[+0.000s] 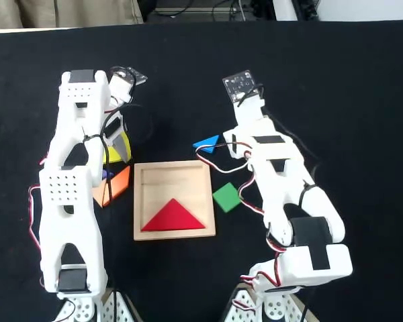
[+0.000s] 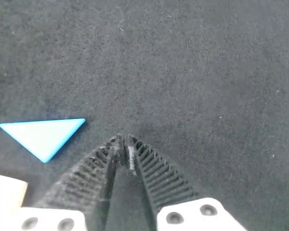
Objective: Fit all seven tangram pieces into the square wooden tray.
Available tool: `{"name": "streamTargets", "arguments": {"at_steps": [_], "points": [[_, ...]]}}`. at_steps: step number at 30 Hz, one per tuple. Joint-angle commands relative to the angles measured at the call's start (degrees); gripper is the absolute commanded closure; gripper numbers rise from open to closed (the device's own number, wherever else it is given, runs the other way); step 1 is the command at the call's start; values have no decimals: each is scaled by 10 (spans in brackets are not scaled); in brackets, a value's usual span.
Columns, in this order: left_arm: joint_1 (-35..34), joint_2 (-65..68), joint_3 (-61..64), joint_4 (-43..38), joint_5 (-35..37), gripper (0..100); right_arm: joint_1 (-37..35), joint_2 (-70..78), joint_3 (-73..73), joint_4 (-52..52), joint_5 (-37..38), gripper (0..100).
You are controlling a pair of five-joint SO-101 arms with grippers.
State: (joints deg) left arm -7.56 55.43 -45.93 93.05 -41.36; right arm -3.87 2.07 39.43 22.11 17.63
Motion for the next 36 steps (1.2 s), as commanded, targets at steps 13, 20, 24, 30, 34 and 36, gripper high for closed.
{"name": "streamTargets", "arguments": {"at_steps": [13,20,24,30,34,36], "points": [[7,-18,-2,-4,21,747,-10,-5,-22,-3,5,987],[5,-17,27,-7,18,655,-10,-5,-22,-3,5,987],[5,-17,29,-9,-5,673,-10,-5,-22,-3,5,987],[6,-17,31,-10,-15,690,-10,-5,-22,-3,5,987],[0,-6,26,-17,-12,691,-10,-5,-22,-3,5,987],[0,-4,26,-21,-12,715,-10,-5,-22,-3,5,987]]}}
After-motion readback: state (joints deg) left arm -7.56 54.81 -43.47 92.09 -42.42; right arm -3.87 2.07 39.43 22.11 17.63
